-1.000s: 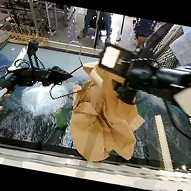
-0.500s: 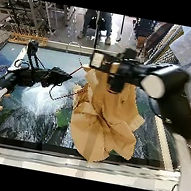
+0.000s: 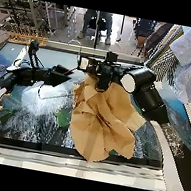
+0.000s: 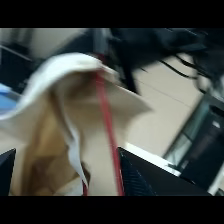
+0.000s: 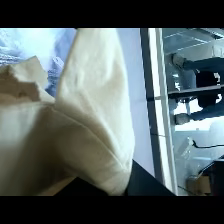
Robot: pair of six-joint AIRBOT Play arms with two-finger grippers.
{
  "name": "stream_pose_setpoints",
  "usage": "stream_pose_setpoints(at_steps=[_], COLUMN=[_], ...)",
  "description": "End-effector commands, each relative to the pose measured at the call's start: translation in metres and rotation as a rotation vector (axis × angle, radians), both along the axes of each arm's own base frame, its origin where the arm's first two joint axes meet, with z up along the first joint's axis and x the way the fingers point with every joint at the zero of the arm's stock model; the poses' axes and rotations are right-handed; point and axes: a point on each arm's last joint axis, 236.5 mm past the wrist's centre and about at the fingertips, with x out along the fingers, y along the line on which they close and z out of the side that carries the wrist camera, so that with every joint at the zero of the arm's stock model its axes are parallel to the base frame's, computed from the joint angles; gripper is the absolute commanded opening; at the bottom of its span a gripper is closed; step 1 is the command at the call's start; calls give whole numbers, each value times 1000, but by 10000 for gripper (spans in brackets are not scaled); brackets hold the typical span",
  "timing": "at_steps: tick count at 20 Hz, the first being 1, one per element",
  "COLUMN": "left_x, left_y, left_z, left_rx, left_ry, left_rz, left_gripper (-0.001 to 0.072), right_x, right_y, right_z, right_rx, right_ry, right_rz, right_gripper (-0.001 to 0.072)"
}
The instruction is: Fold the clothes and pants, and hang the long-sleeved shirts on hangers.
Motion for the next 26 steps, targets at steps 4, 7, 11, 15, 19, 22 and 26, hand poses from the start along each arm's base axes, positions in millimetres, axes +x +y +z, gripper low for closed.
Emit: stream_pose_setpoints(at_steps=[4, 7, 11, 15, 19, 22, 26], left_x=[45, 52, 50, 47, 65, 46, 17], left_y=[56, 91, 92, 62, 93, 117, 44], left_z=[12, 43, 44, 24, -8, -94, -154], left_rx=[12, 36, 193, 283, 314, 562, 538], left_ry=[66, -1, -5, -7, 453, 812, 905], left_rz=[203, 291, 287, 248, 408, 501, 301], left_gripper=[720, 720, 720, 720, 703, 704, 705], right_x=[-22, -26, -27, -27, -4, 8, 1], right_y=[-29, -35, -32, -31, -72, -98, -104], right_z=[-40, -45, -44, -44, -41, -22, 27], right_rx=[-150, -177, -162, -107, 13, 122, 250], right_ry=[168, 192, 195, 226, 264, 252, 197], right_rz=[-36, -45, -46, -109, -363, -509, -539], right_gripper=[27, 27, 27, 26, 26, 26, 26])
